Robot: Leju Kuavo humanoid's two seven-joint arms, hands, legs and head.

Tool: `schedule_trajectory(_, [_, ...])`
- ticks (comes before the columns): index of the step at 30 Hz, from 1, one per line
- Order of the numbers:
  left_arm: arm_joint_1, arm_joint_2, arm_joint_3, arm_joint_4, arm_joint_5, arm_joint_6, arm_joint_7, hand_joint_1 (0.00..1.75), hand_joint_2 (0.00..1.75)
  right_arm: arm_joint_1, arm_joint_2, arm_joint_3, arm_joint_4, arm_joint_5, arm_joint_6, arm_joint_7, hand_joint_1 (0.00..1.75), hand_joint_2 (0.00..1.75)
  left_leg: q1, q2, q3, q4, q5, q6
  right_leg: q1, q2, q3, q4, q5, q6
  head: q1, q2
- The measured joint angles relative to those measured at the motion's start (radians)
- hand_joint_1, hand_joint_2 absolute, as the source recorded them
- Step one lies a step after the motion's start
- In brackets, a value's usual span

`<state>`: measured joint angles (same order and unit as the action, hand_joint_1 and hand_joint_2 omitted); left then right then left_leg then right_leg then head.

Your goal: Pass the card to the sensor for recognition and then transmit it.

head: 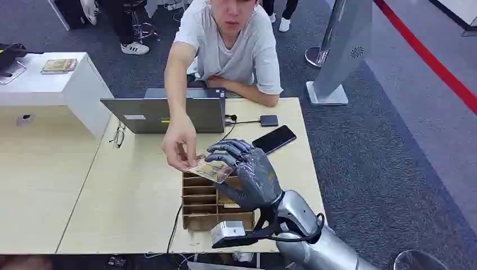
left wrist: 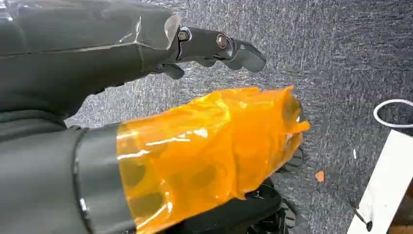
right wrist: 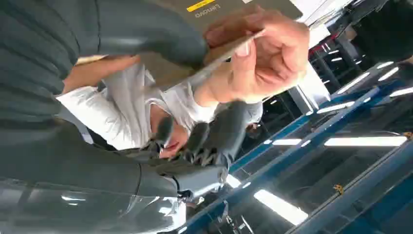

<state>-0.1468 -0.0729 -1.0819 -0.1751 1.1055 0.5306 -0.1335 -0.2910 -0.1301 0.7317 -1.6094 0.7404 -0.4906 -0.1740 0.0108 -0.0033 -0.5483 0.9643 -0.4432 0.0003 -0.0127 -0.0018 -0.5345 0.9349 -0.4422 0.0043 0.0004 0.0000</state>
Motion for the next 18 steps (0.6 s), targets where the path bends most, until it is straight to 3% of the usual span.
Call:
schedule_trajectory(11, [0.000,0.000,0.000,0.000,0.002,-0.002,0.000,0.00,0.00,-0.004,0.000,0.001,0.000,0.000,0.003,0.000,1.59,1.75,0.000,0.000,0.000,0.000,0.000,0.000,0.000,0.000,0.000,0.000,0.000,0.000,0.000,0.000])
schedule_trajectory(13, [0.000,0.000,0.000,0.000,0.002,-0.002,0.000,0.00,0.00,-0.004,0.000,0.001,0.000,0.000,0.003,0.000,1.71,1.75,0.000,0.000,0.000,0.000,0.000,0.000,0.000,0.000,0.000,0.000,0.000,0.000,0.000,0.000])
schedule_trajectory(18, [0.001,0.000,0.000,0.000,0.005,-0.002,0.000,0.00,0.00,-0.004,0.002,0.002,0.000,-0.006,0.002,-0.002,1.75,1.75,0.000,0.000,0.000,0.000,0.000,0.000,0.000,0.000,0.000,0.000,0.000,0.000,0.000,0.000])
